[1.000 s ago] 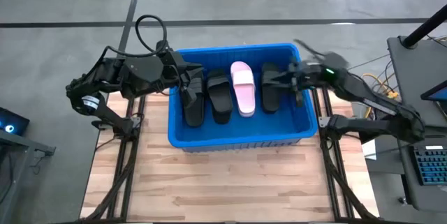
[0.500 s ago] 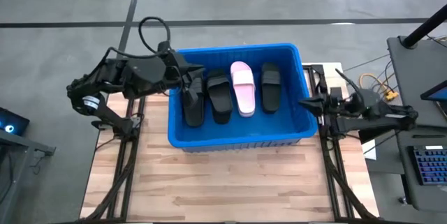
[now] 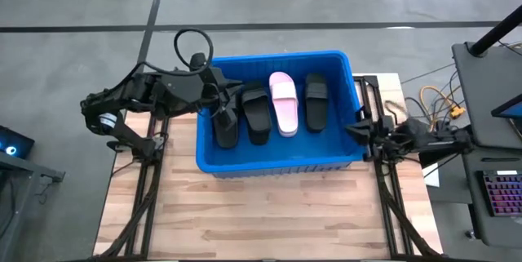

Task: Pick and place slides into bin
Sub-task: Return to Home Position

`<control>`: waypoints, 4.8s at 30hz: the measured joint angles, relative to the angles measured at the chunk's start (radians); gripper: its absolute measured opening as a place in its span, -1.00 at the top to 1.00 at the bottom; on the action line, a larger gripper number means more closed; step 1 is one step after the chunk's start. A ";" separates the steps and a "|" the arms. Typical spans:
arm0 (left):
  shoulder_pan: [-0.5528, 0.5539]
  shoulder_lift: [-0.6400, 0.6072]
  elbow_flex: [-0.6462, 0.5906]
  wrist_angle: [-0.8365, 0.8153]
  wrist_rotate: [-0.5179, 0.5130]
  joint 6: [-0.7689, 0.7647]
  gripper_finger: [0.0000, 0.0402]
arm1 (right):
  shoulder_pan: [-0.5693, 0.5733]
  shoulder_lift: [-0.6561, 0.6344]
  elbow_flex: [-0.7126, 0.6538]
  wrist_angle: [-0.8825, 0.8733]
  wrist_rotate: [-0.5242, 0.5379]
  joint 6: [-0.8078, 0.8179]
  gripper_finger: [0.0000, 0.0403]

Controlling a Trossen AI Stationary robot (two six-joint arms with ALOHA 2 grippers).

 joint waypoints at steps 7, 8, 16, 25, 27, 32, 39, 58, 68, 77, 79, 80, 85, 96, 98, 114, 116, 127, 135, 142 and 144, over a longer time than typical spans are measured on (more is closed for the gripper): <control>0.001 -0.001 0.000 0.012 0.001 0.002 0.90 | 0.000 0.006 -0.091 0.307 -0.031 -0.092 0.96; -0.001 -0.001 -0.001 0.013 0.005 0.002 0.90 | 0.000 0.005 -0.090 0.307 -0.031 -0.098 0.96; -0.001 -0.058 -0.190 0.233 0.182 0.085 0.90 | 0.000 0.006 -0.090 0.254 0.009 -0.063 0.96; 0.026 -0.333 -0.974 1.102 0.534 0.065 0.90 | 0.000 0.007 -0.090 0.275 0.057 -0.018 0.96; 0.040 -0.412 -1.156 1.285 0.549 0.025 0.90 | 0.000 0.006 -0.085 0.288 0.057 -0.018 0.96; 0.085 -0.616 -1.512 1.571 0.545 -0.013 0.90 | 0.000 0.008 -0.067 0.279 0.074 -0.076 0.96; 0.085 -0.936 -1.773 1.524 0.548 0.014 0.90 | 0.000 0.029 -0.055 0.268 0.117 -0.095 0.96; 0.085 -1.285 -2.106 1.522 0.546 0.100 0.90 | 0.000 0.132 -0.054 0.262 0.190 -0.071 0.96; 0.085 -1.342 -2.119 1.416 0.547 0.097 0.90 | 0.000 0.176 -0.053 0.234 0.185 -0.079 0.96; 0.085 -1.341 -2.118 1.422 0.547 0.100 0.90 | 0.000 0.182 -0.050 0.222 0.180 -0.142 0.96; 0.085 -1.341 -2.118 1.436 0.547 0.100 0.90 | 0.000 0.184 -0.046 0.216 0.180 -0.111 0.96; 0.085 -1.342 -2.118 1.438 0.547 0.100 0.90 | 0.000 0.184 -0.045 0.214 0.180 -0.101 0.96; 0.085 -1.337 -2.119 1.435 0.547 0.100 0.90 | 0.000 0.185 -0.033 0.210 0.181 -0.084 0.96; 0.085 -1.334 -2.119 1.434 0.547 0.101 0.90 | 0.000 0.184 -0.028 0.216 0.181 -0.098 0.96; 0.085 -1.334 -2.119 1.433 0.547 0.101 0.90 | 0.000 0.184 -0.028 0.216 0.182 -0.098 0.96; 0.085 -1.335 -2.119 1.434 0.547 0.101 0.90 | 0.000 0.184 -0.028 0.218 0.183 -0.098 0.96; 0.085 -1.335 -2.119 1.434 0.547 0.101 0.90 | 0.000 0.184 -0.028 0.218 0.183 -0.098 0.96; 0.085 -1.334 -2.119 1.433 0.547 0.101 0.90 | 0.000 0.184 -0.029 0.218 0.183 -0.098 0.96; 0.085 -1.335 -2.119 1.434 0.547 0.101 0.90 | 0.000 0.184 -0.029 0.218 0.183 -0.098 0.96; 0.085 -1.335 -2.119 1.433 0.547 0.101 0.90 | 0.000 0.184 -0.029 0.218 0.183 -0.099 0.96; 0.085 -1.335 -2.119 1.434 0.547 0.101 0.90 | 0.000 0.184 -0.029 0.218 0.183 -0.098 0.96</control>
